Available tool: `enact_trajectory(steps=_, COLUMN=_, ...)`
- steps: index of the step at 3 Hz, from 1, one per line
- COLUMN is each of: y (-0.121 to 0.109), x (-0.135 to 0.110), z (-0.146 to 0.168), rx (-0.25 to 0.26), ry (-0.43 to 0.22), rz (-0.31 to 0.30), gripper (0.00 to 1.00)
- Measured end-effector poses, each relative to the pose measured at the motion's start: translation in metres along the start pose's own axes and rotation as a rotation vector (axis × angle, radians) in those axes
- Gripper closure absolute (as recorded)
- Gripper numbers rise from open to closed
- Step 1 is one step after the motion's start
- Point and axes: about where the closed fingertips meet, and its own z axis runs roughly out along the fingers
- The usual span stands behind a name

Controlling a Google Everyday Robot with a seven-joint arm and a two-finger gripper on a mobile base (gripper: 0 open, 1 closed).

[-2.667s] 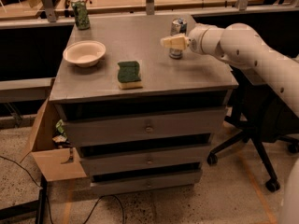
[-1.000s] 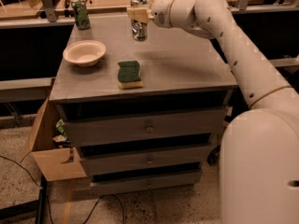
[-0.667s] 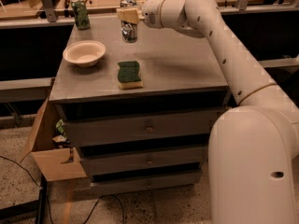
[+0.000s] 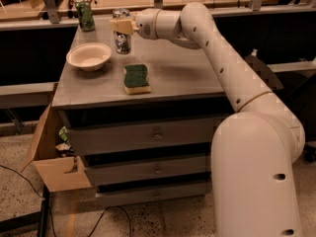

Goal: Move redbull can near paper bowl

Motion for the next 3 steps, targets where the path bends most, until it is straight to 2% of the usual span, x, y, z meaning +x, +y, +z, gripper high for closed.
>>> enact_trajectory(steps=2, y=0.014, x=0.019, z=0.021, rx=-0.039, ry=0.004, rz=-0.014, gripper=0.15)
enact_trajectory(steps=3, y=0.016, x=0.025, z=0.023, rx=-0.037, ry=0.011, rz=-0.027, gripper=0.00)
